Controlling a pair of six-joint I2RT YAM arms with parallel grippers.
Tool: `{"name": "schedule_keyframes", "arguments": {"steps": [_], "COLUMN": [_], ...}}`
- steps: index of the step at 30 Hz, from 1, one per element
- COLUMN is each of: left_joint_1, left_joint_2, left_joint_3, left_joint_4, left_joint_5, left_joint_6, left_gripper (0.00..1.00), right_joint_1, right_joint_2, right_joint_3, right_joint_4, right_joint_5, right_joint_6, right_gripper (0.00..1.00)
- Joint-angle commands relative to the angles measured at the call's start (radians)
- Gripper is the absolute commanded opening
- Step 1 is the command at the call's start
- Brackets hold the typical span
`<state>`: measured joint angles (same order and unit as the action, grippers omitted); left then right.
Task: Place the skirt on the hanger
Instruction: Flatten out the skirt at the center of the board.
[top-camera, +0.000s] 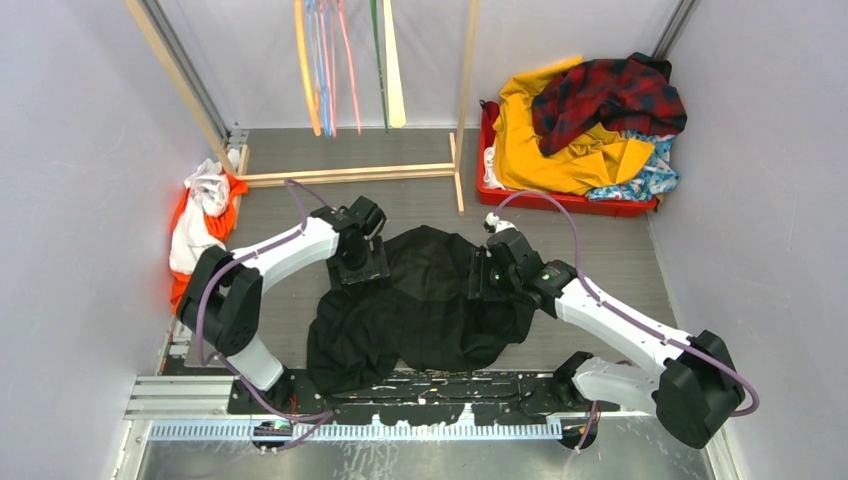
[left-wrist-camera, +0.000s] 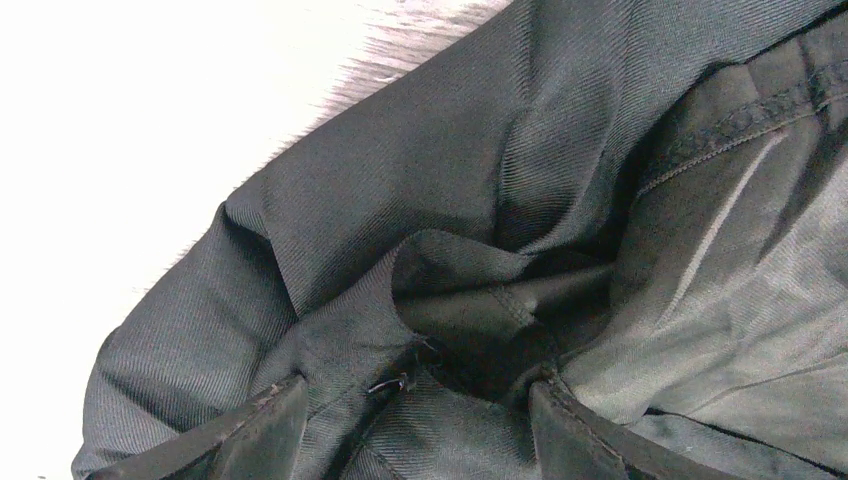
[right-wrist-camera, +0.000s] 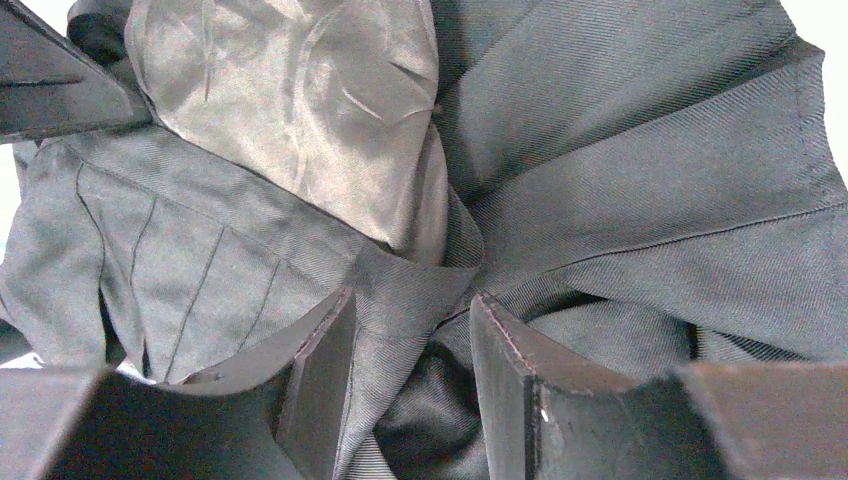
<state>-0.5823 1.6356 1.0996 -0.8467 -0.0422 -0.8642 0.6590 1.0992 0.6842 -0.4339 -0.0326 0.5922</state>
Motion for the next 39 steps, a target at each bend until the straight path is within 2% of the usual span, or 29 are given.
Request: {"name": "schedule_keyframes", "arguments": {"steps": [1,6,7,10,12,13,17,25,29,32,37,39], "left_joint_1": [-0.001,-0.004,-0.004,-0.005,-0.005,-0.004,-0.016,-0.021,-0.023,-0.031,-0.042,-0.042], "left_joint_2": [-0.005,-0.005,-0.007,-0.019,-0.033,-0.039,-0.108,-0.449,-0.544,-0.593,-0.673,-0.693], "left_joint_3": [0.038,0.046,0.045,0.031,0.003,-0.008,-0.043,-0.025,-0.04,-0.087,-0.209,-0.245], "left_joint_4": [-0.017,-0.03,-0.027,0.002,0.016,0.017,-0.004,-0.052,-0.05,-0.021,0.016,0.018], "left_joint_5": [-0.007,-0.019,-0.012,0.04,0.078,0.087,0.09,0.118,0.167,0.216,0.239,0.241], "left_joint_6": [-0.004,0.003,0.011,0.035,0.046,0.049,0.058,0.125,0.142,0.167,0.172,0.167], "left_gripper": [0.79,0.79,0.73,0.42,0.1,0.01,0.0,0.0,0.0,0.0,0.0,0.0], "right_joint_1": [-0.005,-0.005,-0.006,-0.007,-0.008,-0.008,-0.02,-0.053,-0.057,-0.057,-0.057,-0.056], "right_joint_2": [-0.035,-0.04,-0.041,-0.038,-0.039,-0.042,-0.043,0.032,0.1,0.143,0.184,0.196], "right_joint_3": [-0.007,-0.016,-0.017,-0.018,-0.019,-0.02,-0.002,0.069,0.088,0.108,0.133,0.149], "right_joint_4": [0.053,0.054,0.055,0.049,0.046,0.045,0.019,-0.044,-0.014,0.01,0.045,0.047], "right_joint_5": [-0.022,-0.018,-0.018,-0.022,-0.021,-0.017,-0.007,-0.001,-0.046,-0.09,-0.129,-0.132], "right_joint_6": [-0.018,-0.023,-0.023,-0.028,-0.031,-0.033,-0.046,-0.059,-0.043,-0.029,-0.003,0.008], "right_gripper": [0.51,0.51,0.51,0.51,0.51,0.51,0.51,0.52,0.52,0.56,0.72,0.75]}}
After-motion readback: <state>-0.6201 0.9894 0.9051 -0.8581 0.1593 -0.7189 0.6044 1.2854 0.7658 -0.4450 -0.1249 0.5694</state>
